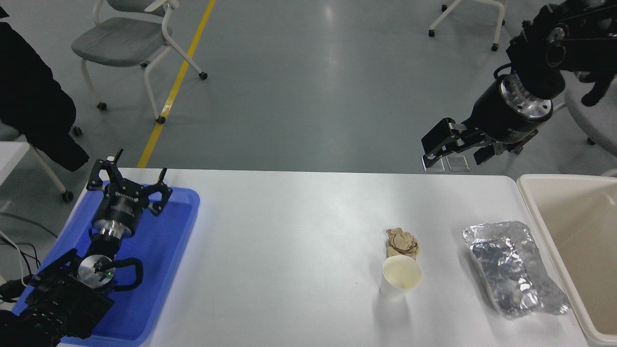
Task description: Pick up paper cup place in dustbin
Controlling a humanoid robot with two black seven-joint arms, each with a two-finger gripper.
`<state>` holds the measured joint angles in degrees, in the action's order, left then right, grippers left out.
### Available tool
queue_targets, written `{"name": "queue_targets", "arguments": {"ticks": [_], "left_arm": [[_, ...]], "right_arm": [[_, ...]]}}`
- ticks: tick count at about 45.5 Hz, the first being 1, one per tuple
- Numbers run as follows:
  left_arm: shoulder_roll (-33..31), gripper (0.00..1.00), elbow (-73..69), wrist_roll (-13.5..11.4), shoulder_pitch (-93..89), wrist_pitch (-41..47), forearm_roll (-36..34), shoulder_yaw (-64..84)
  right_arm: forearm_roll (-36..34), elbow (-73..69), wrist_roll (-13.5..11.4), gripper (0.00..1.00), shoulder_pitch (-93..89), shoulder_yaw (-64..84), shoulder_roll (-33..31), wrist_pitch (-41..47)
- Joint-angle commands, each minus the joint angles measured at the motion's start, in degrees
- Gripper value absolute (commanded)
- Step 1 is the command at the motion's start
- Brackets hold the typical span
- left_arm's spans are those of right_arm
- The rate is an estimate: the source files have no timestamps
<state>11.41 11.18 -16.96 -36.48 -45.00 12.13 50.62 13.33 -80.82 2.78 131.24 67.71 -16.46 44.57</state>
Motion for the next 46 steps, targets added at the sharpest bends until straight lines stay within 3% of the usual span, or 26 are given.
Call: {"name": "queue_targets", "arguments": {"ticks": [1, 9, 29, 37, 46], "left_arm": [[0.0, 1.00, 0.0, 0.0, 0.0, 0.0, 0.0, 0.0], [0.0, 1.00, 0.0, 0.0, 0.0, 0.0, 0.0, 0.1], [0.0, 1.00, 0.0, 0.0, 0.1, 0.0, 0.0, 0.1], [-0.3, 1.00, 0.0, 0.0, 0.0, 0.0, 0.0, 0.1], [-0.4, 1.00, 0.0, 0.0, 0.0, 0.0, 0.0, 0.1]], "right_arm": [[-9.9, -7.0, 0.1, 1.00, 6.6, 8.4, 5.8, 0.4], [-16.2, -7.2, 0.2, 1.00, 7.6, 10.7, 6.8, 0.4], [-15.8, -7.4, 0.3, 1.00, 6.8, 10.7, 7.0, 0.4], [-14.6, -6.1, 0.5, 1.00, -1.6, 7.8, 7.0, 0.4], [-6.8, 0.8, 0.4, 1.00, -14.2, 1.6, 6.6, -4.4]]}}
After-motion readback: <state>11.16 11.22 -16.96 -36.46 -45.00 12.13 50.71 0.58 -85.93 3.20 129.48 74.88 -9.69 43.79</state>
